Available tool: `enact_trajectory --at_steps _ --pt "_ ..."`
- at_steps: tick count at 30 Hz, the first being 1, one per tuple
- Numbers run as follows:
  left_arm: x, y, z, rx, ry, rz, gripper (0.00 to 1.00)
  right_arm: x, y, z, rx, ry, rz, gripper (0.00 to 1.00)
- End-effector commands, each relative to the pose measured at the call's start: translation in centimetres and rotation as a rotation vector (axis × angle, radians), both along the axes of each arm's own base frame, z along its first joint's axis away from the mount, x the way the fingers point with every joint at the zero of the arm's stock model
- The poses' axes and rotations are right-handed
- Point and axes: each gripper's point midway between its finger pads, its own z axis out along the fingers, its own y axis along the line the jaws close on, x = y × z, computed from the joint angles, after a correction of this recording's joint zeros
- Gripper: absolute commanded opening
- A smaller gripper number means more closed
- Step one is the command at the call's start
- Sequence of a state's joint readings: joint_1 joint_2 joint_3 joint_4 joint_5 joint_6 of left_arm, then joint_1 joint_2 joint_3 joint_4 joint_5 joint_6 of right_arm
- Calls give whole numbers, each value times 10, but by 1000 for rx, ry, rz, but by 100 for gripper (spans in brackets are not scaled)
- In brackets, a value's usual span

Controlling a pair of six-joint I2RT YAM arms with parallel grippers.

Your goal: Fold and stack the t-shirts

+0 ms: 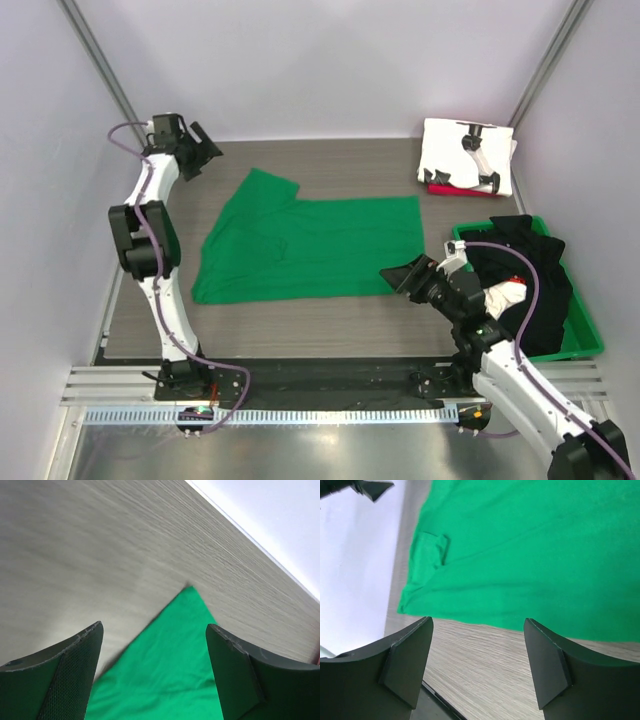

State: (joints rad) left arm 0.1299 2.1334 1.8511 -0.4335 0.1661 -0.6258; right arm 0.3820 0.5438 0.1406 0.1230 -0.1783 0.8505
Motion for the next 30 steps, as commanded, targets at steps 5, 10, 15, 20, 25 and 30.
enact_trajectory --at_steps 5,10,15,20,25,30 --pt "57 -52 -31 -17 -53 -179 84 17 6 8 23 5 -18 79" --pt "82 -78 -47 13 -61 -231 83 16 9 6 30 5 -4 79" --pt "80 -99 -88 22 4 -239 76 17 10 6 37 3 -1 79" --pt "63 -120 -110 61 63 -281 64 18 12 5 35 10 3 78" --pt "52 -117 -122 106 84 -264 33 19 11 4 31 15 2 78" --pt "52 -119 -123 112 79 -288 0 20 11 1 22 31 -1 78"
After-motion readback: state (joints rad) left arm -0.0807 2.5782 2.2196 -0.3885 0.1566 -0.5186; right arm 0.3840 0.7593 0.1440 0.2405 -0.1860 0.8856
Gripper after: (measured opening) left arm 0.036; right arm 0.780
